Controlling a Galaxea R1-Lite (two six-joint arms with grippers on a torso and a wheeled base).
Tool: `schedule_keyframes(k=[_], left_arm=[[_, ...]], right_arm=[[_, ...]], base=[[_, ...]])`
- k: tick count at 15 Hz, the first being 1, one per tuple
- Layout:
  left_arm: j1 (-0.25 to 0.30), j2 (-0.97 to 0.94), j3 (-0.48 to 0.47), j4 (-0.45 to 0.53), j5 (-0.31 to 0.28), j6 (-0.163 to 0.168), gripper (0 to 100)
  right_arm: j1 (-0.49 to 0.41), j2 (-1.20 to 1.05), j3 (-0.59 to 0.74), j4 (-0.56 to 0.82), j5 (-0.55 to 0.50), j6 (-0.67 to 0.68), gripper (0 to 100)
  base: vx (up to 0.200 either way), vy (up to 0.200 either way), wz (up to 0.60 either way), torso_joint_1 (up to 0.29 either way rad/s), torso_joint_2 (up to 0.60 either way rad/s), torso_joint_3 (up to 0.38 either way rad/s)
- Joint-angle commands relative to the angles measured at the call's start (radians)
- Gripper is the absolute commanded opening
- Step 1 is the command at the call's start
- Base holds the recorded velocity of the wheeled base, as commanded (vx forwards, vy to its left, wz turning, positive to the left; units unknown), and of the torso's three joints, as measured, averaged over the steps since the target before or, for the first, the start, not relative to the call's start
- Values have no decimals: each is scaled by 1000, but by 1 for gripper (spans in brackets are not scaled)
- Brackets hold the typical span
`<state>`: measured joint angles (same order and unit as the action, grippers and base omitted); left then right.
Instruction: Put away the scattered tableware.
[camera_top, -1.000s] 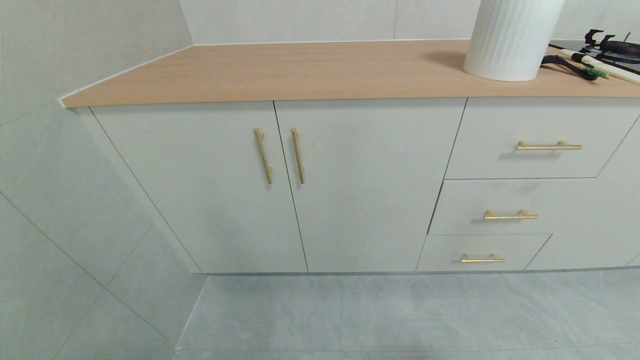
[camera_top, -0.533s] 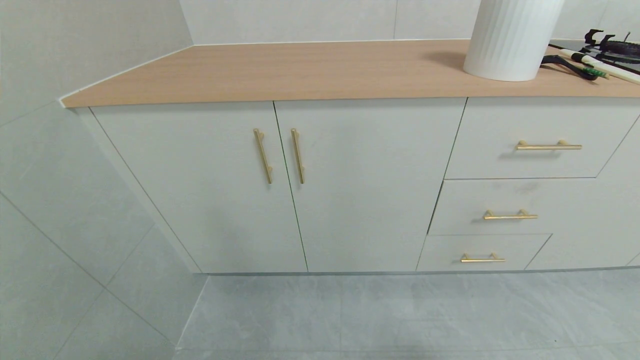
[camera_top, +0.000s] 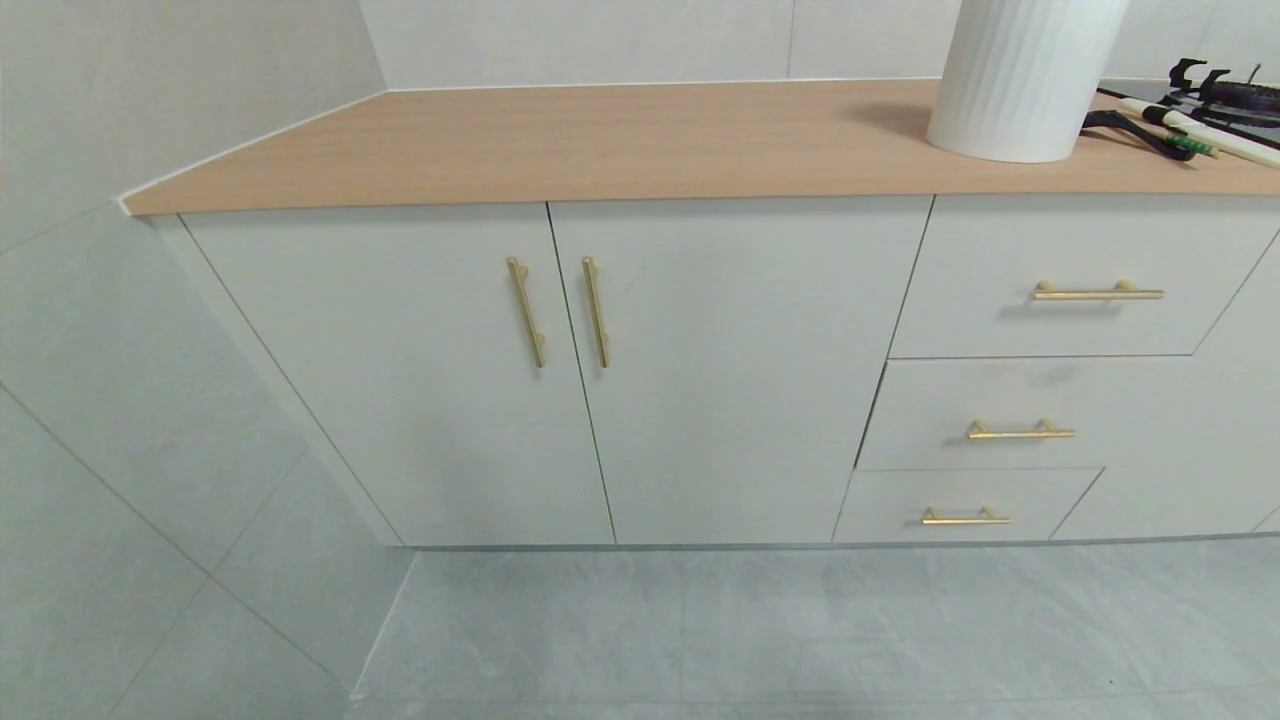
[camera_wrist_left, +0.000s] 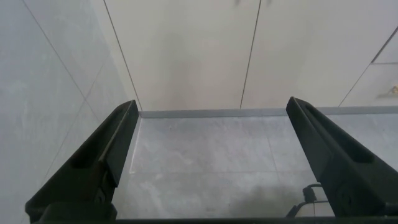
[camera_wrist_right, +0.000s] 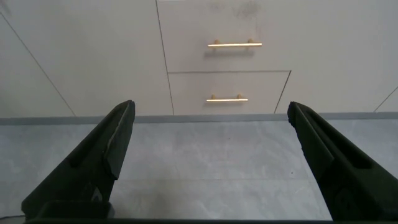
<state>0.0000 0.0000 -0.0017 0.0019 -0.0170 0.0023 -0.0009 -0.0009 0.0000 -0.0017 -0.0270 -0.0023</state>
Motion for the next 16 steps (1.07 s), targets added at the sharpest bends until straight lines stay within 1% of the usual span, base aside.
schedule_keyframes(k=[1,2,16], left_arm=[[0,2,0,0,0,2,100],[0,0,0,0,0,5,100],[0,2,0,0,-1,8,100]], right_arm=[[-1,1,0,0,1,-2,100],[1,2,0,0,6,-13,100],[1,2,0,0,7,-11,100]], base=[[0,0,0,0,0,0],[0,0,0,0,0,0],[0,-200,0,4,3,1]])
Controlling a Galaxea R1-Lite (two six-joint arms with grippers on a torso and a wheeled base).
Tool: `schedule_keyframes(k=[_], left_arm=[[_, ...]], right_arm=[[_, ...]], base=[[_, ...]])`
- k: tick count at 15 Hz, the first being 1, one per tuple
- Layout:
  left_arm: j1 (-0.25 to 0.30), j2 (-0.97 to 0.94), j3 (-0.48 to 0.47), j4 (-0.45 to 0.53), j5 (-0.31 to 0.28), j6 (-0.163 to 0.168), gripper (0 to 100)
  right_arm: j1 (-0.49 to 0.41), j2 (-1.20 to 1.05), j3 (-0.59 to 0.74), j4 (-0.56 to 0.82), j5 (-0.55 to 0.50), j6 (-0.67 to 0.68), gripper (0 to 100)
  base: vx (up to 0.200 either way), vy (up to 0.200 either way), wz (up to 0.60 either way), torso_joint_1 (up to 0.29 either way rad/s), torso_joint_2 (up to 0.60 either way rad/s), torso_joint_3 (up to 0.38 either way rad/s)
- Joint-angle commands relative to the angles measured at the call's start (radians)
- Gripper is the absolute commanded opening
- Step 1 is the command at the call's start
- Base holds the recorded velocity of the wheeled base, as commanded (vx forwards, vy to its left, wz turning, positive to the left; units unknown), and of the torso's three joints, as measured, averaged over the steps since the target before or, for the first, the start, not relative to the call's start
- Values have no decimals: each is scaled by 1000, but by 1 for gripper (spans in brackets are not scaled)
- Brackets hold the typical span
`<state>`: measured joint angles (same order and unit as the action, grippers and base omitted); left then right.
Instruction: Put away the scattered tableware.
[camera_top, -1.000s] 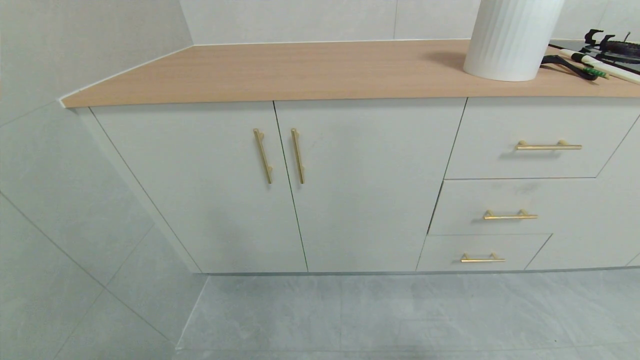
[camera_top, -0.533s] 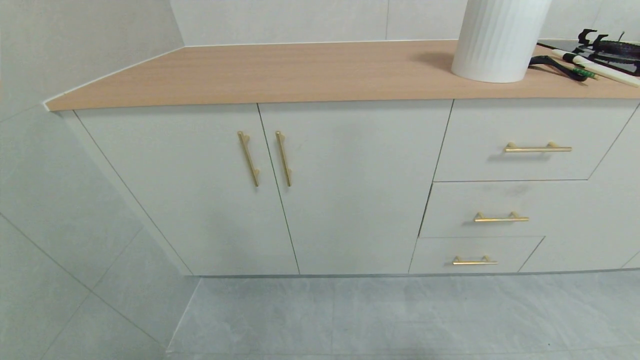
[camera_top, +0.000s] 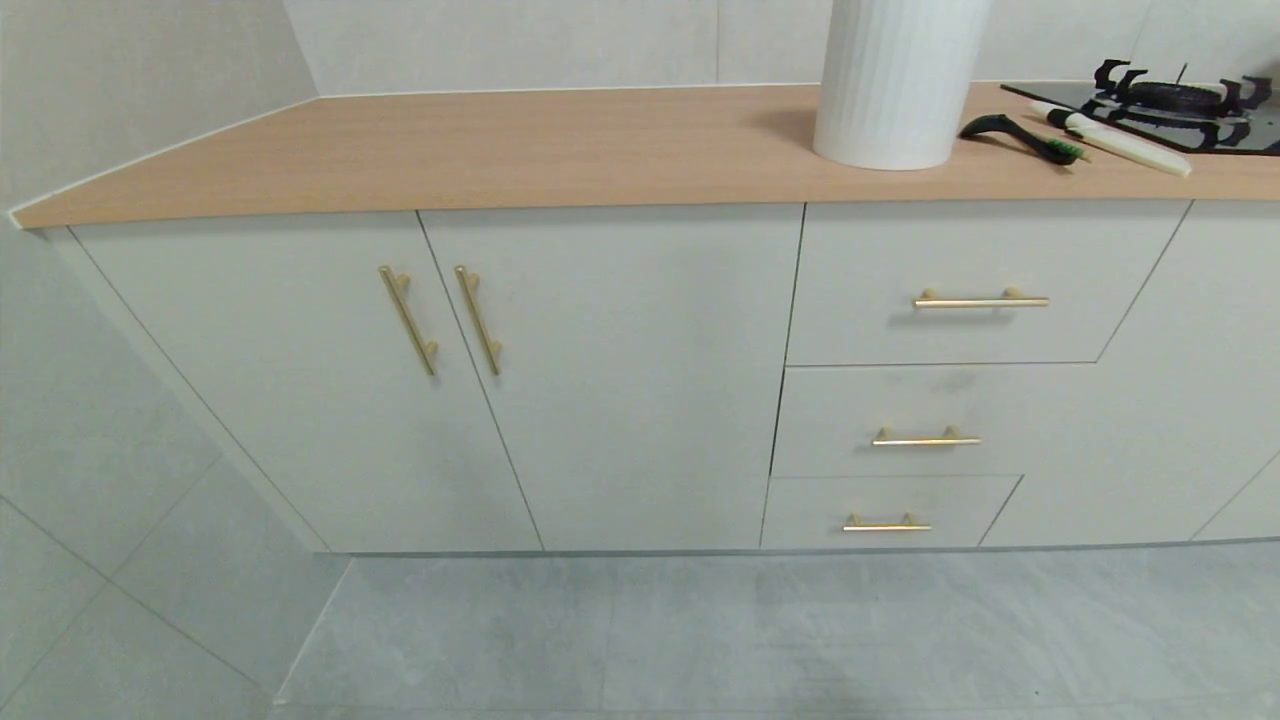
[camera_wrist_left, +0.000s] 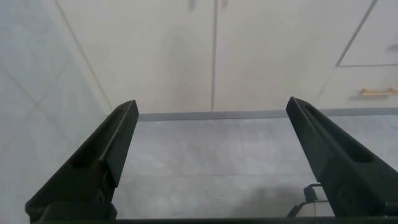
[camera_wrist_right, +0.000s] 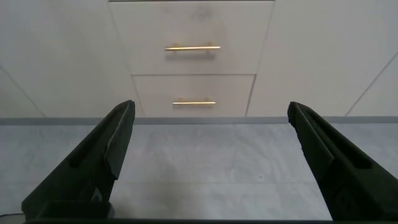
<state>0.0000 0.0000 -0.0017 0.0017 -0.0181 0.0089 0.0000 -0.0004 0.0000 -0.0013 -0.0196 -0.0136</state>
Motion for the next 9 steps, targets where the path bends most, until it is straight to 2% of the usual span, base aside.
schedule_keyframes(k=[1,9], left_arm=[[0,2,0,0,1,-3,100],[0,0,0,0,1,-4,100]], right_arm=[[0,2,0,0,0,0,100],[0,2,0,0,0,0,100]], base=[[0,0,0,0,0,0],[0,0,0,0,0,0]])
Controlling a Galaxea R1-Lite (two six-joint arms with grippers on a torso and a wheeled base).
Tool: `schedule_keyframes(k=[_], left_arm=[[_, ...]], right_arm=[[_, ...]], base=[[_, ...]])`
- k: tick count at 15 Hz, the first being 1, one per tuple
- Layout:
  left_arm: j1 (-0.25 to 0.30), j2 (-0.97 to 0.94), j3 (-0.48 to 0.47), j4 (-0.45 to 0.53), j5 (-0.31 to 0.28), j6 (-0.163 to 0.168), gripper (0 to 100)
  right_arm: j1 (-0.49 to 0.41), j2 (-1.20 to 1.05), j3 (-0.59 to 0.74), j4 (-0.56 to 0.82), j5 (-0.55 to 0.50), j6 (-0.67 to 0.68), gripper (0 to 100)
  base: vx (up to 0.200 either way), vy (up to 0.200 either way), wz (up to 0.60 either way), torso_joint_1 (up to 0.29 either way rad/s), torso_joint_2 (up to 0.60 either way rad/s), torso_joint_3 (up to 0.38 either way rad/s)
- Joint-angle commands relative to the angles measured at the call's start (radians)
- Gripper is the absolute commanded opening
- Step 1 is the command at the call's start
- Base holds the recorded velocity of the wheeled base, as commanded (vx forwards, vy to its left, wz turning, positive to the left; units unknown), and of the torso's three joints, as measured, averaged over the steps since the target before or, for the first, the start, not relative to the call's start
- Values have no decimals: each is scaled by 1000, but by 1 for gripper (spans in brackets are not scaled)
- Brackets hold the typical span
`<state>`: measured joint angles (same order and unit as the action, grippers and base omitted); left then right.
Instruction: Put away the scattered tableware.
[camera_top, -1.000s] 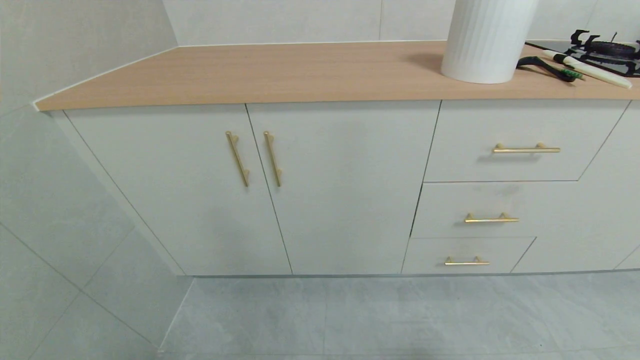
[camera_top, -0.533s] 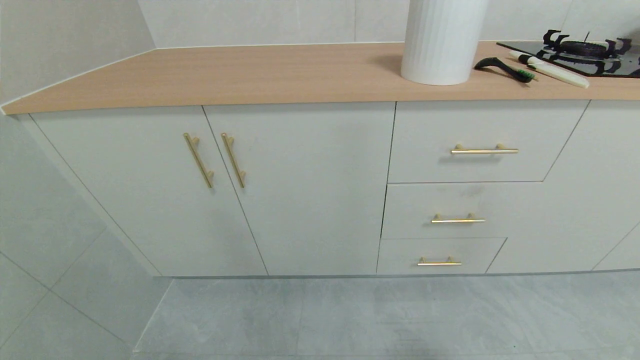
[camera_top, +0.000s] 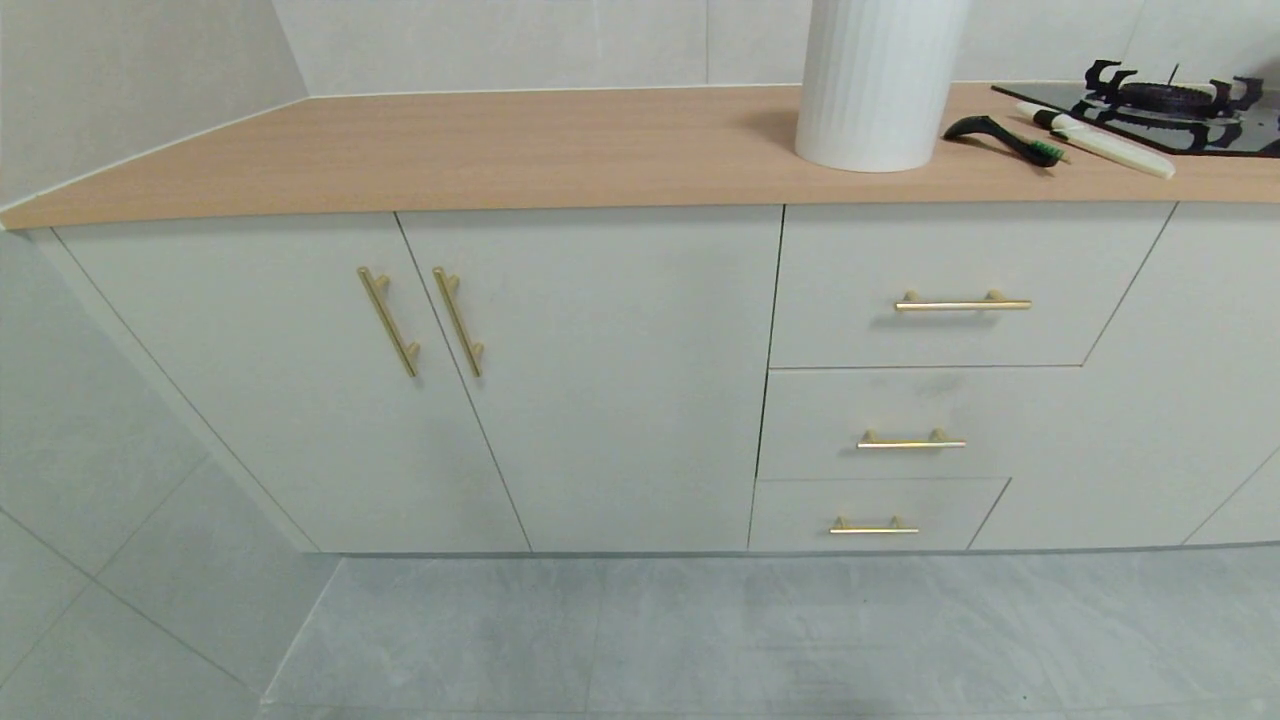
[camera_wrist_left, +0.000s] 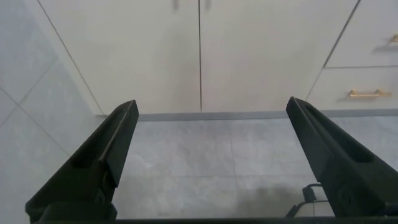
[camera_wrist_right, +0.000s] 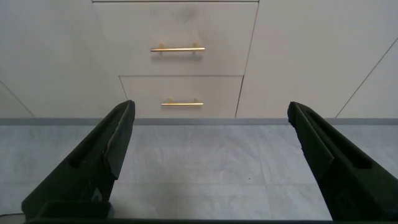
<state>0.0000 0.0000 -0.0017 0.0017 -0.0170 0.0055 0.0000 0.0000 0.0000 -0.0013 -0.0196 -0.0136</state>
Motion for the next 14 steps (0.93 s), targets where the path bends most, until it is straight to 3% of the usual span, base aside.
schedule_keyframes(k=[1,9,14], left_arm=[[0,2,0,0,0,-1,100],[0,2,0,0,0,2,100],[0,2,0,0,0,1,100]], right_arm=[[0,2,0,0,0,0,100],[0,2,0,0,0,1,100],[0,0,0,0,0,1,100]], base=[[200,0,0,-2,-2,7],[200,0,0,4,4,1],[0,0,0,0,0,0]])
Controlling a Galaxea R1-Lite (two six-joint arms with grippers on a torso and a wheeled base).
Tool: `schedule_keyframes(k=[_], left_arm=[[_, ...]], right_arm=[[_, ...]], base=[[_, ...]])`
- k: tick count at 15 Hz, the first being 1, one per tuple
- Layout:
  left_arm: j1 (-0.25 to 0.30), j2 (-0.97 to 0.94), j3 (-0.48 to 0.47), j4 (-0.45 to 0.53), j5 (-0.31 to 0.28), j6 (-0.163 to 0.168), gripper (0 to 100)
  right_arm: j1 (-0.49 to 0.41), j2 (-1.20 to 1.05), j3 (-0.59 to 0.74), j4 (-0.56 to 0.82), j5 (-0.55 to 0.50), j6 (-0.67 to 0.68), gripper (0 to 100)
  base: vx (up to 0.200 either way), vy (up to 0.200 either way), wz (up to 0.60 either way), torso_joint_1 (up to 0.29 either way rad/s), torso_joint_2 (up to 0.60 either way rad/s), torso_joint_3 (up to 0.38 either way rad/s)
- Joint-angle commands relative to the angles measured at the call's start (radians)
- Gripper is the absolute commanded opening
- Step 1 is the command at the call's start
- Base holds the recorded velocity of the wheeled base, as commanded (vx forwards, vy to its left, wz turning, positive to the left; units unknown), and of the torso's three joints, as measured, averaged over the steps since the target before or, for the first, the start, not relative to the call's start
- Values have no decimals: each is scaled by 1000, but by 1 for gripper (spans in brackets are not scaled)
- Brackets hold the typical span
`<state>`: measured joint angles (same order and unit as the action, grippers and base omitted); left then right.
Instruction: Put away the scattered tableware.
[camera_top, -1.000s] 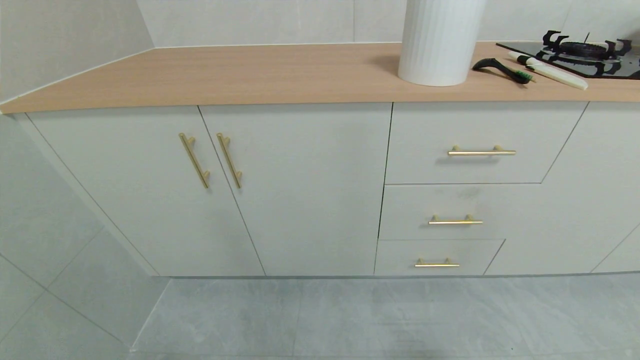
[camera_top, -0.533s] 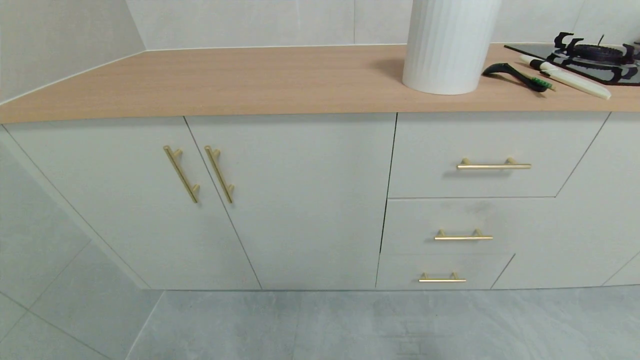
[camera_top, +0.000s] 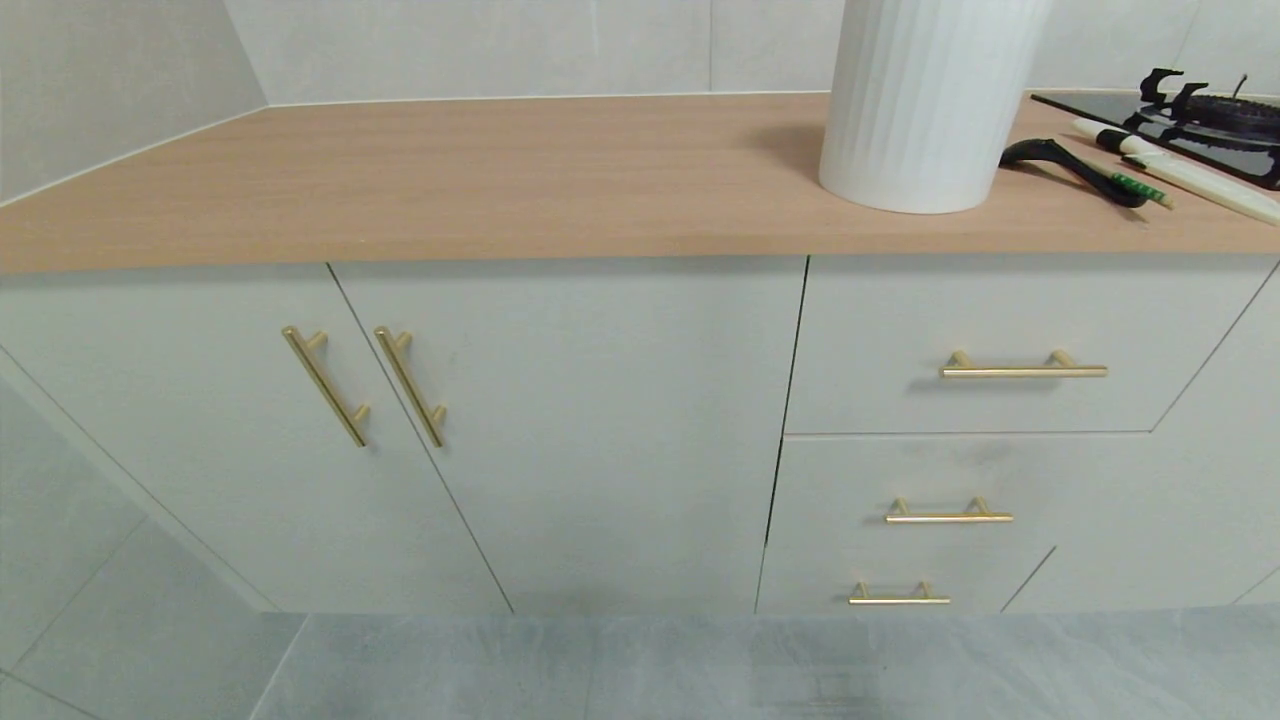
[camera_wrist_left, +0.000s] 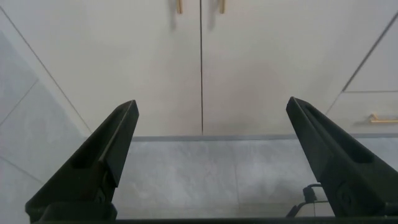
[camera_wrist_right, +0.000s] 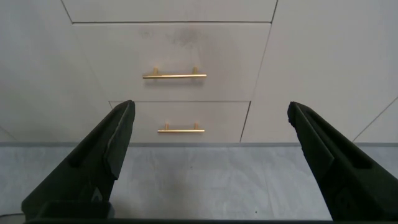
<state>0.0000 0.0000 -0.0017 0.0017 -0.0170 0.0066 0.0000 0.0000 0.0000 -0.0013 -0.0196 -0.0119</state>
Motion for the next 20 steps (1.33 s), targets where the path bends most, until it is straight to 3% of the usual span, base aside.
schedule_keyframes(k=[1,3,7,9,20], left_arm=[[0,2,0,0,0,3,100],[0,2,0,0,0,21,100],[0,0,0,0,0,12,100],[0,0,0,0,0,-4,100],[0,0,0,0,0,-4,100]], right_arm=[[0,2,0,0,0,0,100],[0,2,0,0,0,0,100],[0,0,0,0,0,0,100],[-2,2,0,0,0,-2,100],[0,2,0,0,0,-3,100]], base=[[0,0,0,0,0,0],[0,-200,0,-2,5,5],[0,-200,0,4,2,-2],[0,0,0,0,0,0],[0,0,0,0,0,0]])
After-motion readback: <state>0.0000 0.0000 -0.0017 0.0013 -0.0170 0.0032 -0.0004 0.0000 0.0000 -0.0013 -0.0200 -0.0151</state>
